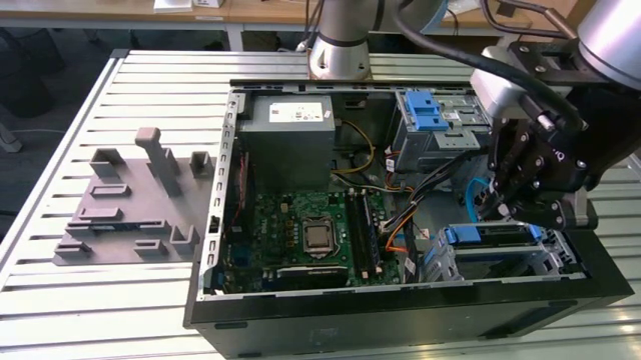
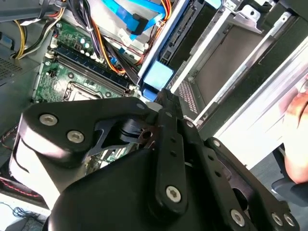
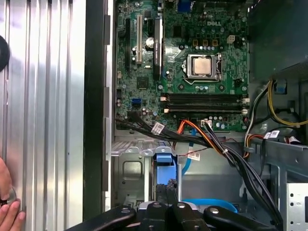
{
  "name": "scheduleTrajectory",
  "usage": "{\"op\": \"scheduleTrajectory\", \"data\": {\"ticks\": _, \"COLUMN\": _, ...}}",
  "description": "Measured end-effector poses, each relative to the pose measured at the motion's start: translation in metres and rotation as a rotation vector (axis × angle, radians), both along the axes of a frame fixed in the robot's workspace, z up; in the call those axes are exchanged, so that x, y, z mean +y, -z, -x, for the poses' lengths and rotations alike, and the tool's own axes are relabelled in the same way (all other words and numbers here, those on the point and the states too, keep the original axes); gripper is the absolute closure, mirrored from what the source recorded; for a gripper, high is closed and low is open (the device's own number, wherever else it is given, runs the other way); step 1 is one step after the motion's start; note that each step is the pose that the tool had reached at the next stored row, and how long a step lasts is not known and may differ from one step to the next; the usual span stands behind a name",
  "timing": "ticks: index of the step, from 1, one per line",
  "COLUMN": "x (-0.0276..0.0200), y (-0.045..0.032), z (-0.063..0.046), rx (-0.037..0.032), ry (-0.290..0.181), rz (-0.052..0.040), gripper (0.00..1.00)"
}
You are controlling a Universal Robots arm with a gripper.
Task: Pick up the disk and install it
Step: 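Insert the disk into the insertion slot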
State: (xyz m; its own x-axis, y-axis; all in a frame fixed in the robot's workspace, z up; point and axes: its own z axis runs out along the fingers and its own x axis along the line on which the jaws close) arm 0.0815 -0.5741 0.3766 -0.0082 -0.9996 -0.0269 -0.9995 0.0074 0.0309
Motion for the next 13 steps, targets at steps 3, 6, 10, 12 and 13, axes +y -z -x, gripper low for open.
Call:
{"op": "scheduleTrajectory", "data": {"ticks": 3, "x": 0.0000, "y": 0.0042, "z": 0.0000, "rx": 0.0000, "ry": 0.000, "rz": -0.0001, "gripper": 0.89}}
{"op": "scheduleTrajectory", "data": {"ticks": 6, "x": 0.0000, "y": 0.0069, "z": 0.0000, "rx": 0.0000, "ry": 0.000, "rz": 0.0001, "gripper": 0.89}}
{"op": "scheduleTrajectory", "data": {"ticks": 10, "x": 0.0000, "y": 0.0092, "z": 0.0000, "rx": 0.0000, "ry": 0.000, "rz": 0.0001, "gripper": 0.89}}
{"op": "scheduleTrajectory", "data": {"ticks": 12, "x": 0.0000, "y": 0.0100, "z": 0.0000, "rx": 0.0000, "ry": 0.000, "rz": 0.0000, "gripper": 0.89}}
{"op": "scheduleTrajectory", "data": {"ticks": 13, "x": 0.0000, "y": 0.0105, "z": 0.0000, "rx": 0.0000, "ry": 0.000, "rz": -0.0001, "gripper": 0.89}}
